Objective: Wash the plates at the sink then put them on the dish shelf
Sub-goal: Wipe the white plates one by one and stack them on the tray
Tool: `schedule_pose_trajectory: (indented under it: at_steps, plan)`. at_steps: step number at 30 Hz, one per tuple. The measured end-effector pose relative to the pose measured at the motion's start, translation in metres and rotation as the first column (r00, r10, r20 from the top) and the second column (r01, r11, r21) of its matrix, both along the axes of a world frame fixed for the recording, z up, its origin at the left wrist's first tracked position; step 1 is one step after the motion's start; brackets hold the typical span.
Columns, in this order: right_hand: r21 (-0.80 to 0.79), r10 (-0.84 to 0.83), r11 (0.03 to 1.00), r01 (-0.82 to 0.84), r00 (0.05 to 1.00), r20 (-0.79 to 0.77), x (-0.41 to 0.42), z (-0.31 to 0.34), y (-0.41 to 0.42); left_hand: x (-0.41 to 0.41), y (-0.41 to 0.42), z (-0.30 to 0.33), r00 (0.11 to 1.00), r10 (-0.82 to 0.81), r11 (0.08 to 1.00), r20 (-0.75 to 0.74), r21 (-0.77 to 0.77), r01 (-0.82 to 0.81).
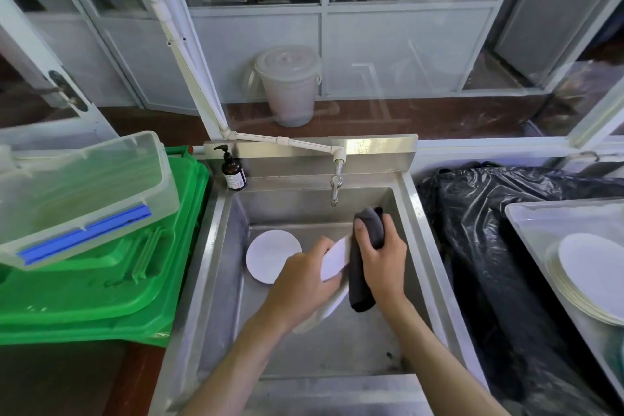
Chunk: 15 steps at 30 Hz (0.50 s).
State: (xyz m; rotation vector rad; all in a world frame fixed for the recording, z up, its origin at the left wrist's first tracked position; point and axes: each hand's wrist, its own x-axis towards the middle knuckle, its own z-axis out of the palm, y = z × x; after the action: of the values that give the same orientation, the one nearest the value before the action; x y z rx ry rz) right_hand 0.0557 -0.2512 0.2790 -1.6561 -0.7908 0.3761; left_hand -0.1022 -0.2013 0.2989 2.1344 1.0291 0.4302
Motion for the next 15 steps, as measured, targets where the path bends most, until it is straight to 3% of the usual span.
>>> schedule_pose_trajectory:
  at_steps: [6, 11, 15]
  plan:
    - [0.054, 0.183, 0.974, -0.221, 0.903, 0.39, -0.018, 0.01, -0.003, 0.002, -0.001, 0.007, 1.0, 0.012, 0.993, 0.003, -0.115, -0.012]
    - [0.002, -0.013, 1.0, 0.013, 0.999, 0.043, 0.0, 0.001, 0.003, 0.0, -0.008, 0.014, 0.999, 0.03, 0.999, 0.016, -0.018, -0.03]
    - [0.039, 0.054, 0.997, -0.064, 0.971, 0.233, -0.014, 0.015, 0.0, 0.005, -0.008, 0.018, 1.0, 0.029, 0.999, -0.003, -0.028, -0.029]
